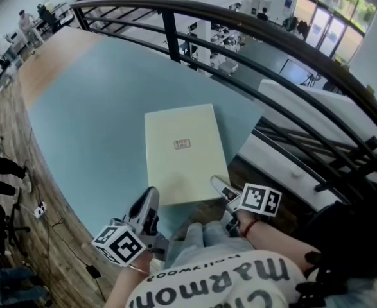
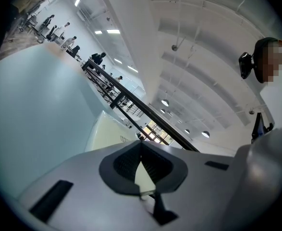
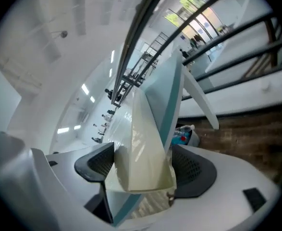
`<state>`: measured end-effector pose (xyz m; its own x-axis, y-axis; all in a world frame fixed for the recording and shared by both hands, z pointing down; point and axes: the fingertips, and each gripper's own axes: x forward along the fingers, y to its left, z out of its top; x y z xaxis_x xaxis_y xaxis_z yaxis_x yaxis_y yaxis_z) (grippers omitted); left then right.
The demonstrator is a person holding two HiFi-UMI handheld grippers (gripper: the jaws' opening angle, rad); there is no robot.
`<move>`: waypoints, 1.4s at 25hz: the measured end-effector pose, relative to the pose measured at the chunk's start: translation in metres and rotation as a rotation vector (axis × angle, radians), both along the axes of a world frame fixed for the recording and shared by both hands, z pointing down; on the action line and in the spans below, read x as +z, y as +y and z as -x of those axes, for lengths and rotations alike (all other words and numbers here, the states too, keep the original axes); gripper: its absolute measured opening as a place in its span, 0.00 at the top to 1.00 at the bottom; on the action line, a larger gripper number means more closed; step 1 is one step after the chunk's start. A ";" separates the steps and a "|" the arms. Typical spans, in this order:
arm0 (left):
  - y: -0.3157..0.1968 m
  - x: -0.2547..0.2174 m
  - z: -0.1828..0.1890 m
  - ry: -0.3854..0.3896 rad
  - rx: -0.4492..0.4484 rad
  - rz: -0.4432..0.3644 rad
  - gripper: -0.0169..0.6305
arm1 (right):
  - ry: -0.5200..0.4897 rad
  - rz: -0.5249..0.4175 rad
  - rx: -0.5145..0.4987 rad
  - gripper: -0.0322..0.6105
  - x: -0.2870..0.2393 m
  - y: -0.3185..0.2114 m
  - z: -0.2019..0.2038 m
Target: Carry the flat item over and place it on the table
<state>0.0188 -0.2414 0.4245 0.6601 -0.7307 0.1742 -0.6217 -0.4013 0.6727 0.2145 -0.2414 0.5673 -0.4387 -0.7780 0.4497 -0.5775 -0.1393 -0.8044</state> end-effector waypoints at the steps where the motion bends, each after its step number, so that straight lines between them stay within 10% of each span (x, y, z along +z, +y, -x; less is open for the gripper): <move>1: -0.001 0.002 0.001 -0.002 -0.001 0.005 0.97 | 0.084 -0.030 -0.027 0.38 -0.003 -0.002 -0.001; 5: 0.011 0.004 -0.002 -0.006 0.000 0.015 0.97 | 0.323 -0.136 -0.130 0.38 -0.016 0.002 -0.006; 12: 0.014 0.004 0.011 -0.013 0.035 0.027 0.97 | 0.399 -0.191 -0.084 0.39 -0.036 -0.008 -0.017; 16: 0.014 0.000 0.020 0.007 0.058 0.020 0.97 | 0.417 -0.216 0.012 0.81 -0.058 0.000 -0.028; 35: 0.058 -0.037 0.097 0.039 0.197 -0.077 0.97 | 0.466 -0.211 0.077 0.87 -0.091 0.079 0.051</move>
<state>-0.0780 -0.1829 0.3878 0.7968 -0.5969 0.0939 -0.4999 -0.5640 0.6572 0.1632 -0.1625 0.4761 -0.1671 -0.8950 0.4136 -0.8755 -0.0581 -0.4796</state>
